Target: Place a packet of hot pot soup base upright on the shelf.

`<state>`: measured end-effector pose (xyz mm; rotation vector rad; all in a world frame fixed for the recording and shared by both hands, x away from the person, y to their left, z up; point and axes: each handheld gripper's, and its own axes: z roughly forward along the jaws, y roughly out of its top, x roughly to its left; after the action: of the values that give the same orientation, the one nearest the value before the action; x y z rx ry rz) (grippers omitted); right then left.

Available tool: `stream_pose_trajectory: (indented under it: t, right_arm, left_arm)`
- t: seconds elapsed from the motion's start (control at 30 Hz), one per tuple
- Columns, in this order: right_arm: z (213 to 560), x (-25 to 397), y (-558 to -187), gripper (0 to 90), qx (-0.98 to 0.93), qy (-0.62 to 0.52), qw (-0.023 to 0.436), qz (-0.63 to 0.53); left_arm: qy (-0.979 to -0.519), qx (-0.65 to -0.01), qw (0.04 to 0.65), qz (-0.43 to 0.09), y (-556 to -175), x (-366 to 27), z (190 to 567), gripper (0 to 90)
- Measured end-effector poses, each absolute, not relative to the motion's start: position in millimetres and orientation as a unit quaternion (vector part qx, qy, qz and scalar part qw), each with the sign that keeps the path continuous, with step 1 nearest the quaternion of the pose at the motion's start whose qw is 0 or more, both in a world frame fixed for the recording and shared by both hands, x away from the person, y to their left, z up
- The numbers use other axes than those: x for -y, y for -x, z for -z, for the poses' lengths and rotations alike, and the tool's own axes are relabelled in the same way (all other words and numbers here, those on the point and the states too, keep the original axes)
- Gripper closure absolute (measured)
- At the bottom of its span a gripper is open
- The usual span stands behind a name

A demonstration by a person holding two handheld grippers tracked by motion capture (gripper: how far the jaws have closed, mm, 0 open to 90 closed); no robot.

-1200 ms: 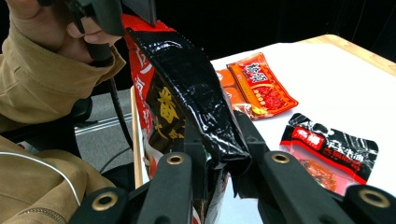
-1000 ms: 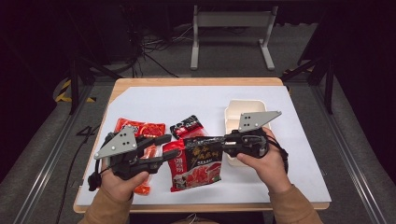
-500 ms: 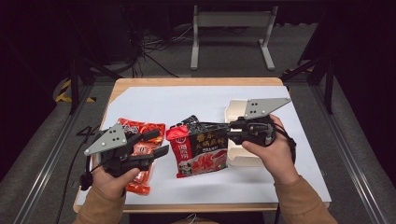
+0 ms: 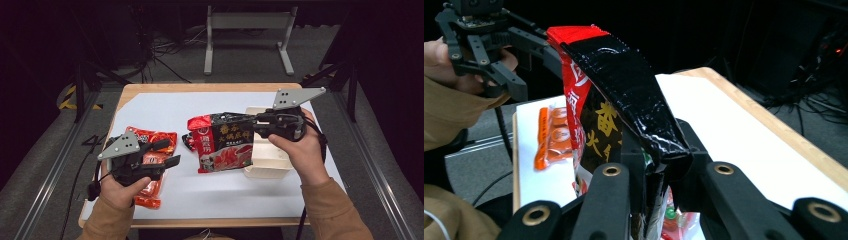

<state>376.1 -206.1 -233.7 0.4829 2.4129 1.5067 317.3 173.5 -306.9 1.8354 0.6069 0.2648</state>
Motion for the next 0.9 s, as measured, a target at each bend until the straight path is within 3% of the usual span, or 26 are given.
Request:
stream_pose_trajectory:
  t: [0.9]
  right_arm:
    - [207.7,236.4,-415.8,78.2,-0.821,-0.195,0.195,-0.500]
  left_arm:
    - [-0.782,-0.283,0.546,-0.100,-326.1,-178.5,315.2,38.2]
